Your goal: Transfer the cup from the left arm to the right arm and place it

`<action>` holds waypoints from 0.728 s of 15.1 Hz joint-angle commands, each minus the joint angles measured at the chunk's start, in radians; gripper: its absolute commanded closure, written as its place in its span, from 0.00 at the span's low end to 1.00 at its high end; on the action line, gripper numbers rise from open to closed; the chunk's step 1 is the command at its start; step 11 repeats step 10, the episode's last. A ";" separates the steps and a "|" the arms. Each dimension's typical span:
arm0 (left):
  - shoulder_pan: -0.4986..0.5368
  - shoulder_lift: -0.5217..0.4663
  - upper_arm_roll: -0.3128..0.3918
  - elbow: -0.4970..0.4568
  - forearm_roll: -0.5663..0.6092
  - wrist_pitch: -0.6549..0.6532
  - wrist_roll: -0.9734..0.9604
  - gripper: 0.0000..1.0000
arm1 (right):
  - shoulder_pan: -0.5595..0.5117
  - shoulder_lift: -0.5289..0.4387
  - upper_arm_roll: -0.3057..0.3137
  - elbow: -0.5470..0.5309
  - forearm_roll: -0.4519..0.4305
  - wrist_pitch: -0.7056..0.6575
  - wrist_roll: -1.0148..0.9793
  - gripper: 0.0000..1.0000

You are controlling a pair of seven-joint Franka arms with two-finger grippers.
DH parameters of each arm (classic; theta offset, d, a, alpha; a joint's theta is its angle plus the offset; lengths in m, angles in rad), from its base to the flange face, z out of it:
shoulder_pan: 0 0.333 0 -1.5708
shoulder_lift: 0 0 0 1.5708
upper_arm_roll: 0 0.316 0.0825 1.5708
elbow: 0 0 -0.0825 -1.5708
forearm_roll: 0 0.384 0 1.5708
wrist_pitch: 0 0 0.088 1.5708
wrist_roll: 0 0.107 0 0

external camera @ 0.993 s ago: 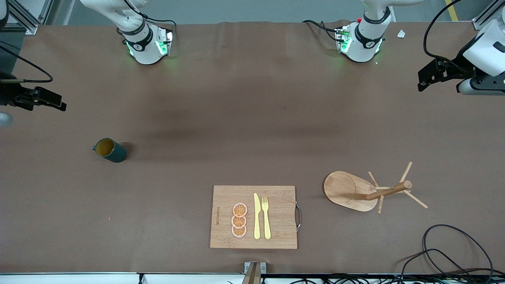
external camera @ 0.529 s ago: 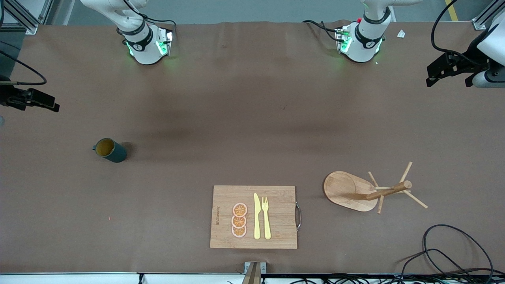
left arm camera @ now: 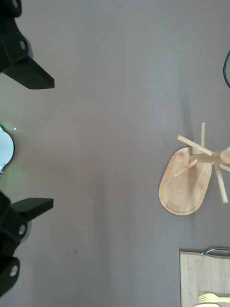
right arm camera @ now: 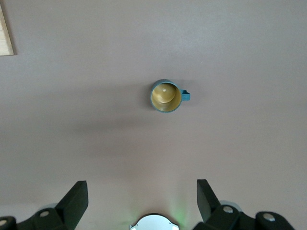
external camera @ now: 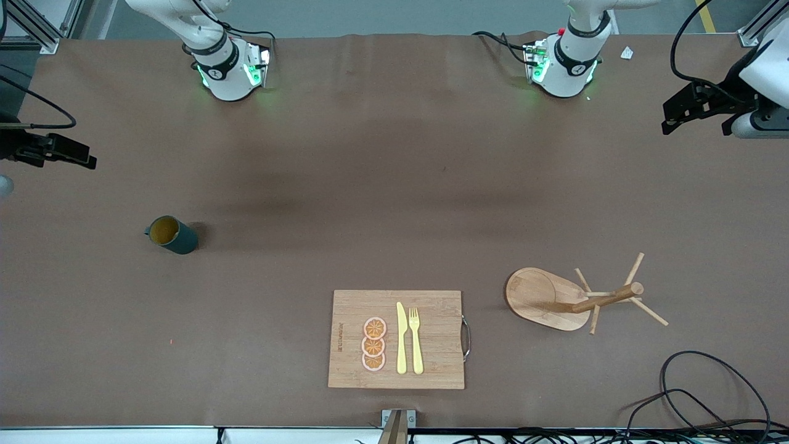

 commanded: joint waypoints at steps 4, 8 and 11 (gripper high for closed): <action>0.004 0.000 -0.004 0.016 -0.001 -0.011 0.005 0.00 | -0.007 -0.107 0.005 -0.080 -0.004 -0.009 0.012 0.00; 0.005 -0.001 -0.001 0.019 -0.003 -0.011 0.012 0.00 | -0.007 -0.135 0.004 -0.089 0.001 -0.007 0.010 0.00; 0.005 -0.004 -0.001 0.019 -0.001 -0.011 0.009 0.00 | -0.006 -0.147 0.004 -0.090 0.001 0.001 0.007 0.00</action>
